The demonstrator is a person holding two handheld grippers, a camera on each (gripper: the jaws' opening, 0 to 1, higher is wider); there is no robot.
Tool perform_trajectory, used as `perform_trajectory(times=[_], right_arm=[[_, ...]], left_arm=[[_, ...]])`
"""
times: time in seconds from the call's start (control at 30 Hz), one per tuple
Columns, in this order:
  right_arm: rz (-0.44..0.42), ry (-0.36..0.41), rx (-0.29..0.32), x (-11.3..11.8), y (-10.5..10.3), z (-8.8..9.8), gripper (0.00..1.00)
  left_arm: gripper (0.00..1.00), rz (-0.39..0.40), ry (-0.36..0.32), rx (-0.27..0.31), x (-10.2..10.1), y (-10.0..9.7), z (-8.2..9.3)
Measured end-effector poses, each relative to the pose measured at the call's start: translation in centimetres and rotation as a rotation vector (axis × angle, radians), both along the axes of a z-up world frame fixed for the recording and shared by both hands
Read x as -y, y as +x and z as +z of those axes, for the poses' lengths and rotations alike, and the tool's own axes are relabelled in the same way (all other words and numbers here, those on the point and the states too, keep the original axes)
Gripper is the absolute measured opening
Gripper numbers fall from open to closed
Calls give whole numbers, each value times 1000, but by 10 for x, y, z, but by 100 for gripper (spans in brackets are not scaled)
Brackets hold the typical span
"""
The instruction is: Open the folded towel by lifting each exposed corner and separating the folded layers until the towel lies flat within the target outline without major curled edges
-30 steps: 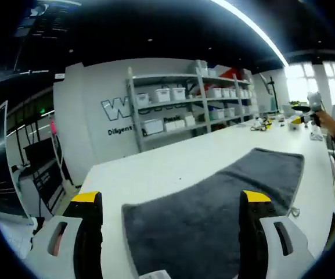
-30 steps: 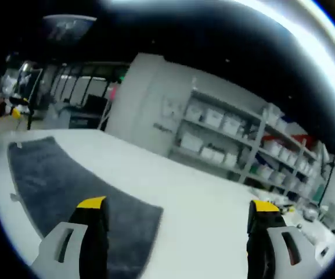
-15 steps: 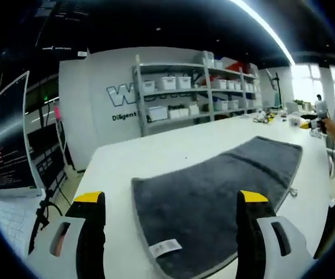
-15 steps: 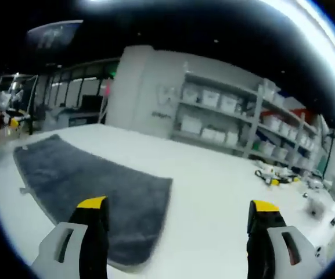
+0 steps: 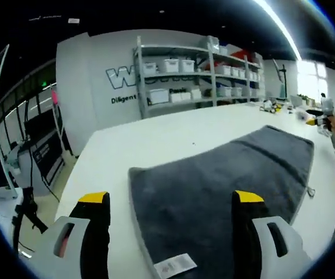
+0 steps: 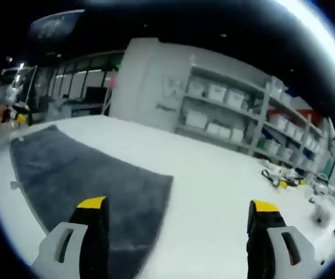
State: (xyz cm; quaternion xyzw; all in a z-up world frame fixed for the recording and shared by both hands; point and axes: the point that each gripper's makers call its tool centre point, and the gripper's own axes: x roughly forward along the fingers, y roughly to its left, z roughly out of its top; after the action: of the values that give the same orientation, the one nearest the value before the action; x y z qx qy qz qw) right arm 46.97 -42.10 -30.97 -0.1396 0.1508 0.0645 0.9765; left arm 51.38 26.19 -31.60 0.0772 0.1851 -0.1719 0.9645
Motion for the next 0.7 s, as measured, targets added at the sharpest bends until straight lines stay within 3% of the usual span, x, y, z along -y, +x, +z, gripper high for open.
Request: perform_trajectory(times=[0.17, 0.37, 0.5, 0.7], right_arm=[[19, -21, -11, -7, 18, 4, 95], [2, -27, -51, -6, 42, 10, 99], [10, -54, -52, -4, 61, 17, 96], [20, -72, -86, -2, 87, 17, 89]], left_arm=[[84, 6, 11, -14, -3, 20, -2], [86, 13, -12, -38, -5, 41, -6], [89, -20, 53, -42, -1, 52, -10], [92, -34, 57, -82, 0, 69, -18]])
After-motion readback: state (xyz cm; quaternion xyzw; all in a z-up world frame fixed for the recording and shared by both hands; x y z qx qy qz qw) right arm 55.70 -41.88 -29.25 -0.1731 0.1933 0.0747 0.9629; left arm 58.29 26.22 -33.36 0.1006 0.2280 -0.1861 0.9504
